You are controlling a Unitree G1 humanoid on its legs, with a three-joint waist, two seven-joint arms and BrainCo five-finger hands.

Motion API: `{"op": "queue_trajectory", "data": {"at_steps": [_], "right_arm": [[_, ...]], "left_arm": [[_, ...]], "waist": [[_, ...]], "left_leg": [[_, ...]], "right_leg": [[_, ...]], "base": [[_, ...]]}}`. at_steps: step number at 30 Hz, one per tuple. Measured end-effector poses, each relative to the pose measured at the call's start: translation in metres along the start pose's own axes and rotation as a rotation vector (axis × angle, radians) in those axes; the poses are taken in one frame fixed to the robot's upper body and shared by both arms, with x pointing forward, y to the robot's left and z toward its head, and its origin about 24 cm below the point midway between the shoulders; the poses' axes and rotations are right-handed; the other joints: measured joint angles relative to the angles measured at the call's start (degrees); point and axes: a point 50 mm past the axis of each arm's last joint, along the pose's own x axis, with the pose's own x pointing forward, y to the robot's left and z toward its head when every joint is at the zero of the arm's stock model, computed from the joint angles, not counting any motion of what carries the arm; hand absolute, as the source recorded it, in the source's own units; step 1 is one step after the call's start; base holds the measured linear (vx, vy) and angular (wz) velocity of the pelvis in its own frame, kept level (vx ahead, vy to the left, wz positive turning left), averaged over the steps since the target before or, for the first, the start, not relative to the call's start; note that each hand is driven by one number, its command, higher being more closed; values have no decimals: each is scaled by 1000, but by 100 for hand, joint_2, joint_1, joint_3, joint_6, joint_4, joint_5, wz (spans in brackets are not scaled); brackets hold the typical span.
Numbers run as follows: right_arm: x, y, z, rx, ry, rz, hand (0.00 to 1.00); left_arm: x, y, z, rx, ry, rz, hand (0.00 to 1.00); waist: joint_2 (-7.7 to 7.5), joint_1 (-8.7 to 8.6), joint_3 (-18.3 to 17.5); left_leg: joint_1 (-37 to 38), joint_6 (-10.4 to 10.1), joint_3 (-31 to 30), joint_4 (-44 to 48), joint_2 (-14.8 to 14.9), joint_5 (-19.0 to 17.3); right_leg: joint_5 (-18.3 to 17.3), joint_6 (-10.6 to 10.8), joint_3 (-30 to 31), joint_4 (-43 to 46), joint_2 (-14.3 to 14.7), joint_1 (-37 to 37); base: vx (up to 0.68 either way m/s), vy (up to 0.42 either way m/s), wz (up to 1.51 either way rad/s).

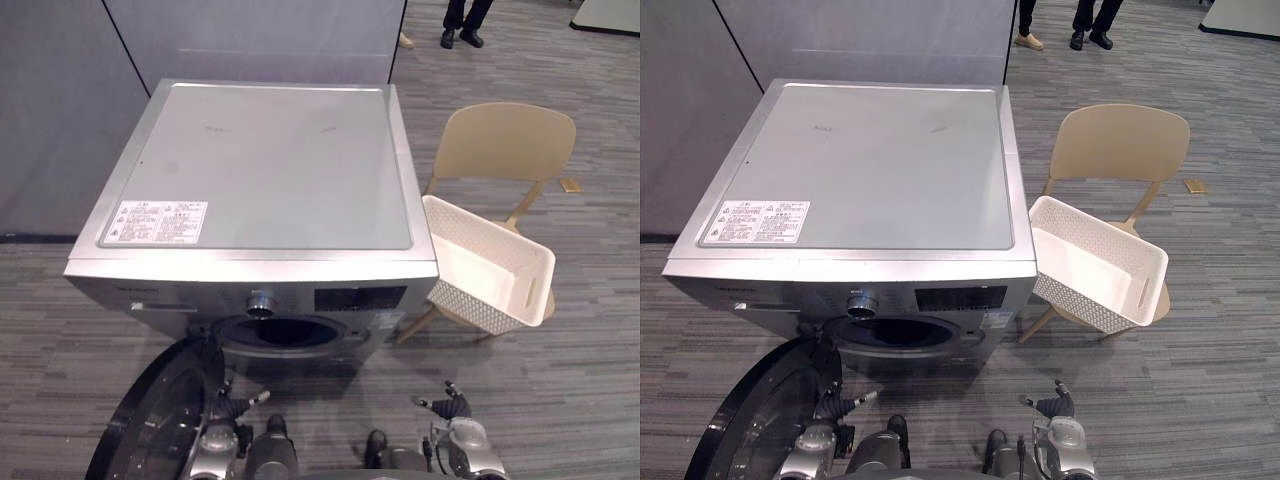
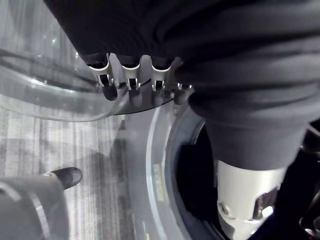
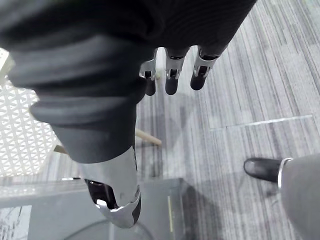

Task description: Pick up the laundry basket with both hands and put the clothes into the washing machine.

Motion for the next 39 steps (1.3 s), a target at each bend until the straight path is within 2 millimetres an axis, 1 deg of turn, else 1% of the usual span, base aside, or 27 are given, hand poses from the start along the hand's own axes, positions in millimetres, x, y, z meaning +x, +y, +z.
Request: {"op": "queue_trajectory", "data": {"at_steps": [1,2,4,5,6,7,8,9,10,11,12,14,15,16,17,18,19,20,22,24,26,28,30,31,33,36,39], "right_arm": [[0,0,0,-2,-1,1,0],[2,1,7,-6,-19,5,0],[5,1,19,-7,-54,4,0],[9,-3,32,-20,-89,-3,0],[11,-9,36,-26,-99,-17,0],[10,-10,33,-29,-88,-21,0],[9,-11,26,-27,-70,-26,0],[8,-9,22,-1,-55,-28,0],[8,-8,22,10,-53,-33,0],[7,-14,18,20,-41,-58,0],[6,-19,12,15,-27,-71,0],[5,-22,6,25,-8,-81,0],[5,-23,6,30,-5,-84,0],[6,-26,1,41,18,-95,0],[7,-30,1,53,23,-109,0],[7,-30,0,62,33,-111,0],[7,-23,-4,71,55,-97,0],[6,-21,-8,74,72,-90,0],[6,-21,-11,71,85,-91,0],[5,-22,-13,69,91,-92,0],[4,-22,-17,66,102,-89,0],[5,-23,-16,64,100,-80,0],[5,-26,-16,60,96,-83,0],[5,-28,-15,58,95,-85,0],[6,-33,-17,45,96,-81,0],[6,-37,-17,34,96,-86,0],[6,-36,-17,32,94,-76,0]], "left_arm": [[-1,1,-2,-1,-1,4,0],[-3,1,-5,-6,3,5,0],[-6,-6,-6,-39,10,-6,0],[-8,-19,-4,-63,14,-30,0],[-11,-31,-3,-82,13,-61,0],[-13,-35,-4,-90,19,-68,0],[-15,-38,-8,-90,31,-77,0],[-15,-37,-7,-87,26,-77,0],[-14,-36,-6,-86,22,-76,0],[-15,-37,-5,-84,18,-81,0],[-15,-39,-2,-79,0,-89,0],[-14,-40,2,-78,-11,-92,0],[-14,-40,2,-77,-12,-93,0],[-14,-41,1,-75,-9,-95,0],[-15,-41,1,-73,-10,-99,0],[-14,-39,0,-67,-8,-95,0],[-12,-34,1,-44,-15,-86,0],[-10,-27,1,-18,-19,-77,0],[-9,-21,3,12,-34,-70,0],[-10,-15,15,10,-102,-55,0],[-15,-2,52,1,-275,-24,0],[-19,11,73,-6,-385,6,0],[-22,41,95,-62,-490,84,0],[-22,49,99,-79,-504,109,0],[-21,78,106,-110,-528,196,0],[-18,105,109,-106,-526,274,0],[-9,120,103,-86,-469,322,0]], "waist": [[-32,15,-13],[-106,58,-39],[-32,199,-85],[219,235,-9],[424,220,48],[463,224,35],[455,111,80],[307,-11,157],[284,-10,169],[151,-40,222],[157,-18,199],[215,-25,163],[232,-24,152],[267,-48,110],[437,-59,-8],[422,-69,-28],[284,-87,-82],[215,-147,-97],[164,-158,-111],[166,-173,-111],[172,-172,-120],[176,-175,-122],[177,-177,-124],[177,-174,-124],[176,-174,-142],[135,-166,-172],[74,-166,-169]], "left_leg": [[-84,-37,-125,102,-49,27],[-218,-80,-183,149,-74,151],[-398,-106,-181,-240,-17,600],[-566,-183,-312,-532,62,951],[-596,-16,-487,-941,112,1314],[-572,102,-491,-1157,132,1395],[-510,50,-401,-1482,168,1113],[-537,67,-110,-1310,147,983],[-538,74,28,-992,122,974],[-540,79,174,-213,66,948],[-425,76,194,446,49,749],[-64,13,184,732,50,64],[97,4,185,674,39,-87],[426,-23,183,293,-13,-255],[715,-83,164,-542,-87,-264],[815,-156,140,-897,-113,-189],[834,-68,103,-1248,-276,85],[838,-2,11,-1393,-393,188],[914,69,-14,-1461,-549,236],[1073,154,-19,-1598,-682,299],[1081,226,-96,-1659,-816,355],[1096,247,-130,-1761,-852,428],[1142,256,-145,-1849,-864,481],[1170,257,-145,-1864,-864,485],[1303,247,-148,-1987,-859,519],[1301,248,-150,-2048,-846,537],[1288,248,-137,-2078,-840,537]], "right_leg": [[-115,67,126,-7,-49,227],[-429,40,247,-402,25,373],[-723,-308,119,-1118,136,391],[-776,-432,-50,-1325,300,308],[-709,-511,-265,-1179,462,123],[-716,-580,-352,-1079,500,39],[-664,-726,-625,-1112,448,32],[-578,-845,-865,-1188,274,58],[-533,-860,-914,-1203,178,57],[-393,-867,-1025,-1332,76,68],[-244,-861,-1141,-1485,27,108],[-16,-827,-1343,-1741,11,120],[74,-801,-1386,-1840,11,124],[263,-726,-1476,-2095,25,148],[467,-622,-1531,-2383,126,163],[576,-589,-1551,-2527,152,163],[833,-531,-1596,-2867,115,216],[1036,-472,-1656,-3171,82,336],[1209,-393,-1660,-3418,-10,500],[1273,-335,-1644,-3514,-96,642],[1316,-310,-1657,-3554,-164,681],[1339,-342,-1673,-3600,-172,685],[1349,-358,-1681,-3603,-169,695],[1351,-360,-1680,-3604,-165,713],[1351,-358,-1676,-3611,-141,789],[1359,-370,-1668,-3645,-110,772],[1362,-368,-1651,-3659,-97,743]], "base": [[-172,-214,51],[-237,-287,34],[-263,-256,5],[-353,-223,34],[-374,-221,47],[-369,-187,83],[-387,-192,100],[-360,-171,103],[-328,-144,86],[-208,-68,62],[-177,-26,64],[-128,74,53],[-143,143,46],[-128,162,41],[-121,173,36],[-111,151,32],[-90,156,30],[-80,151,32],[-54,189,18],[-51,182,10],[-46,100,16],[-24,38,11],[-8,11,3],[0,0,0],[0,0,0],[0,0,0],[20,-6,-4]]}}
